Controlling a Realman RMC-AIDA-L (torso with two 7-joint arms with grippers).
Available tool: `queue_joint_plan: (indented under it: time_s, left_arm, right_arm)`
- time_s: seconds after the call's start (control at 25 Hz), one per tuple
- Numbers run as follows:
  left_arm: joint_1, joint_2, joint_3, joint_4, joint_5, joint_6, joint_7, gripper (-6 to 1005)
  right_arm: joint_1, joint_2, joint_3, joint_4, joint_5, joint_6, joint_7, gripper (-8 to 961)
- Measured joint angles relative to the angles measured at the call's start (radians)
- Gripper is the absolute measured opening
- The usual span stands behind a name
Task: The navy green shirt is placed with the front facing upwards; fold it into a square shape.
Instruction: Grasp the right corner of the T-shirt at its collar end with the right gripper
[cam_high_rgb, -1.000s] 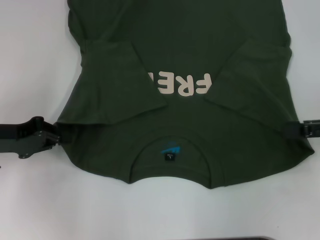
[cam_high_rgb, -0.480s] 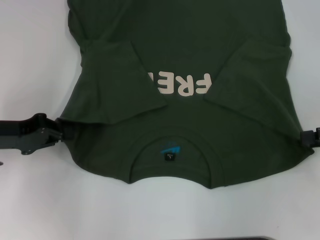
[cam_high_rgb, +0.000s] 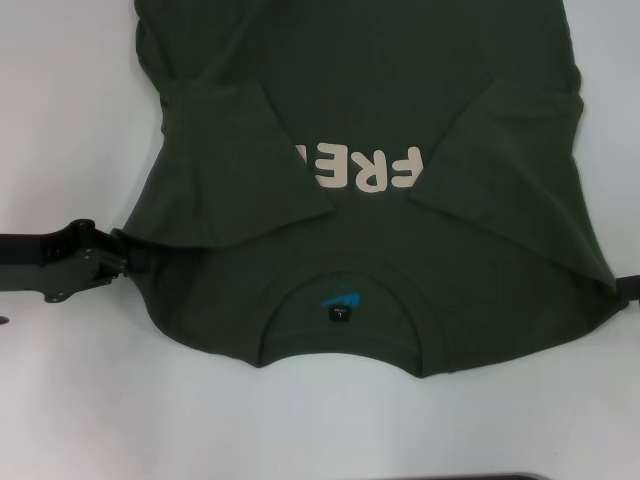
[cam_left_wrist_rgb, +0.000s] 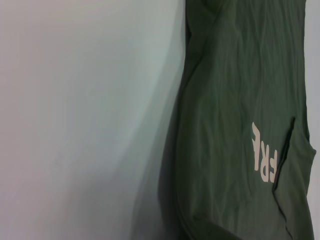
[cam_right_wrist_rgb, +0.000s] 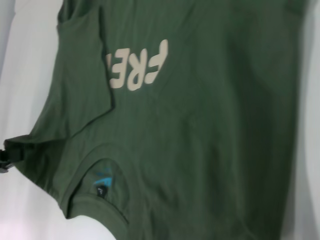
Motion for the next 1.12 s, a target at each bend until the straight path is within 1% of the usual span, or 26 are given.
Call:
queue_joint_plan:
  time_s: [0.2, 0.52, 0.88, 1.12]
  left_arm:
    - [0.000, 0.000, 0.001, 0.001, 0.002, 0.000, 0.000, 28]
    - [0.000, 0.000, -0.003, 0.003, 0.002, 0.000, -0.006, 34]
    - [0.003, 0.000, -0.002, 0.003, 0.007, 0.000, -0.006, 39]
    - [0.006, 0.000, -0.002, 0.004, 0.008, -0.001, -0.004, 43]
  right_arm:
    - [-0.005, -0.003, 0.000, 0.023, -0.001, 0.018, 0.017, 728]
    - [0.006, -0.005, -0.009, 0.076, -0.004, 0.064, 0.036, 718]
    - [0.014, 0.006, -0.004, 0.089, -0.011, 0.103, 0.057, 707]
    - [0.028, 0.001, -0.001, 0.129, -0.010, 0.130, 0.067, 699]
